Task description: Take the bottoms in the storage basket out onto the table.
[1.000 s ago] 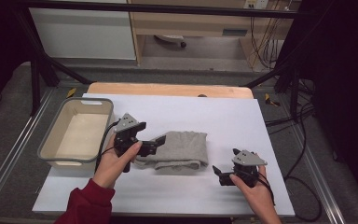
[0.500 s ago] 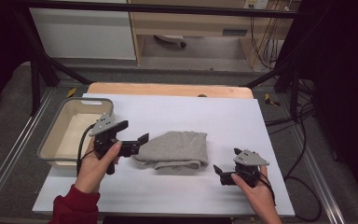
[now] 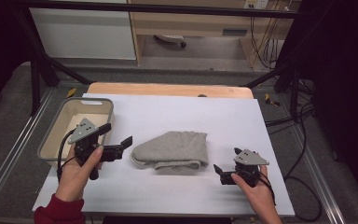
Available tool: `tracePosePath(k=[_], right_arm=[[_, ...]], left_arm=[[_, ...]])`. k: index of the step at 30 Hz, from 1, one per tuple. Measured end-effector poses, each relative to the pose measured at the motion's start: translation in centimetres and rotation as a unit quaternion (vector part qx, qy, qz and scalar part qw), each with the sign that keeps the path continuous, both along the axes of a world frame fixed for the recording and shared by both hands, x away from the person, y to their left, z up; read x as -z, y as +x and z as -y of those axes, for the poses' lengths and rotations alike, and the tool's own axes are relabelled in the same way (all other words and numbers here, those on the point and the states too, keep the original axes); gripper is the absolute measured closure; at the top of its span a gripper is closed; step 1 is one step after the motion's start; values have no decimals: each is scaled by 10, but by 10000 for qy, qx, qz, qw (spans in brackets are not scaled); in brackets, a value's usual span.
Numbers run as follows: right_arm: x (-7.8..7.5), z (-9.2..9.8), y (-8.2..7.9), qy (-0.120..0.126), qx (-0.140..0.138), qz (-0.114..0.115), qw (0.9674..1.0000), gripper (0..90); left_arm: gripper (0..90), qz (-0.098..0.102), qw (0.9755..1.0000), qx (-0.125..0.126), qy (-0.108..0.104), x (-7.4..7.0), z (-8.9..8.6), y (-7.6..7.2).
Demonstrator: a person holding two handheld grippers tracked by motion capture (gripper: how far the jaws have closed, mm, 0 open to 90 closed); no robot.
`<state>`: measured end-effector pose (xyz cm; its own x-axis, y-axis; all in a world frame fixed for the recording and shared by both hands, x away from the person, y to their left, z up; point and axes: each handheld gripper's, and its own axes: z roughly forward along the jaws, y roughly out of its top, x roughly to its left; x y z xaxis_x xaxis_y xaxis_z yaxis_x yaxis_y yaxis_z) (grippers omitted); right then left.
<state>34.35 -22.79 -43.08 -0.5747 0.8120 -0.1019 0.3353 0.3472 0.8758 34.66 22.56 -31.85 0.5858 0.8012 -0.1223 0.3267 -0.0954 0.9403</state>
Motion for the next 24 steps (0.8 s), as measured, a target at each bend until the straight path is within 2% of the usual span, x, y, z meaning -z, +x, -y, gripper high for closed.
tracePosePath(k=[11,24], right_arm=[[0,0,0,-18,29,18,10000,19],[-1,1,0,-8,36,43,10000,19]], left_arm=[[54,152,9997,-148,-84,-7,-23,-11],[56,139,9991,-393,-120,-4,-48,-14]])
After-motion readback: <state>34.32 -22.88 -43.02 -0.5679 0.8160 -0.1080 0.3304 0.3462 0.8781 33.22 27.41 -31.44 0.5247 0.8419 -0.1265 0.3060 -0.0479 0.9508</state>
